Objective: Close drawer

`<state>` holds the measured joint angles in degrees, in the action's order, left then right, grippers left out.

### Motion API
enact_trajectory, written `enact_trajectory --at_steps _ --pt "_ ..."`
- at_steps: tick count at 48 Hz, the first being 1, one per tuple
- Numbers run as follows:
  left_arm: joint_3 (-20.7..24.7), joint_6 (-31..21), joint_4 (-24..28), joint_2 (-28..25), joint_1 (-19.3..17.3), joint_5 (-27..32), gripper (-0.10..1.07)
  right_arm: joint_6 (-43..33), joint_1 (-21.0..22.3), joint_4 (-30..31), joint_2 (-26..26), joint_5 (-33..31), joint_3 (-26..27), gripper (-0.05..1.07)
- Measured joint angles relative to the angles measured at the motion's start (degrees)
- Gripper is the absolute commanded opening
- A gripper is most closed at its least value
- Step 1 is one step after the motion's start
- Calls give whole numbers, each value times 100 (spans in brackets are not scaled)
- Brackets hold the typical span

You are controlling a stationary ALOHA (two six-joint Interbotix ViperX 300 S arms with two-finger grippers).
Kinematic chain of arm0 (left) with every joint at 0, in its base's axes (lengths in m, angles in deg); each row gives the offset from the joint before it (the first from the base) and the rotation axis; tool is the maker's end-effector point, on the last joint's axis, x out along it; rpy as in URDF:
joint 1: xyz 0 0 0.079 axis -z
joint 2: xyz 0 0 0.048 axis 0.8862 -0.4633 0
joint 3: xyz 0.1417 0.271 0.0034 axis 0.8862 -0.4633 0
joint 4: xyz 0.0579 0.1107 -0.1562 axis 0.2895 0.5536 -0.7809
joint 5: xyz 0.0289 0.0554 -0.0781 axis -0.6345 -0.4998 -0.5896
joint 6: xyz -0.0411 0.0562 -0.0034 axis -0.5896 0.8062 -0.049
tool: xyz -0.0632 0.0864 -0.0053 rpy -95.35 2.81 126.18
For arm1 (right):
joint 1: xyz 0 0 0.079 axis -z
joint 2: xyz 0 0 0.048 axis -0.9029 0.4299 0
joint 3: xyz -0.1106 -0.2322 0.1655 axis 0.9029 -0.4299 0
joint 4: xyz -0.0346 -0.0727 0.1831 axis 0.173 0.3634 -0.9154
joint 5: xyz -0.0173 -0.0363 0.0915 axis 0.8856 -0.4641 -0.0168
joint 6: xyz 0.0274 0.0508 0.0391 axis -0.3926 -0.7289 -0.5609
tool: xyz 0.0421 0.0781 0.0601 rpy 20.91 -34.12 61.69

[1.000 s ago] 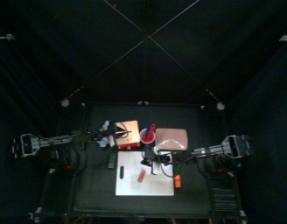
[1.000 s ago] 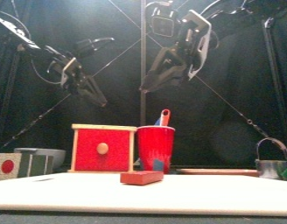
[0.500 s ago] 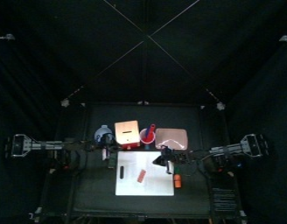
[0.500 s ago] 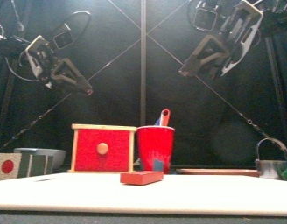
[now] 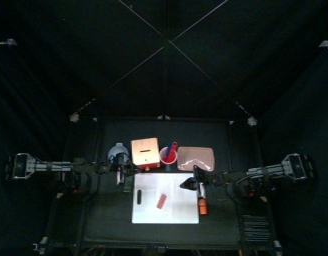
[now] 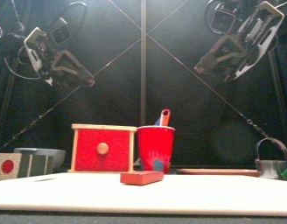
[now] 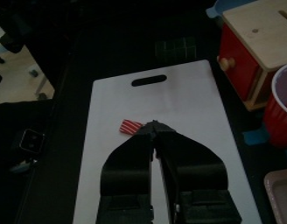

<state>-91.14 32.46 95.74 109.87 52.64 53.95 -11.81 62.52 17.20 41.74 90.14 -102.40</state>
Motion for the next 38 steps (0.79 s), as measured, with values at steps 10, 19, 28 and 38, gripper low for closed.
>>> enact_trajectory --at_steps 10,19,28,38 --pt "-9 9 0 0 -9 0 63 0 9 -18 0 9 -62 23" --pt "-9 18 0 0 -88 0 63 0 9 -167 0 0 -167 23" --pt "-9 26 0 0 -167 -26 63 0 9 -176 0 9 -185 23" --pt "-9 18 0 0 -167 -44 63 0 9 -176 0 9 -176 23"
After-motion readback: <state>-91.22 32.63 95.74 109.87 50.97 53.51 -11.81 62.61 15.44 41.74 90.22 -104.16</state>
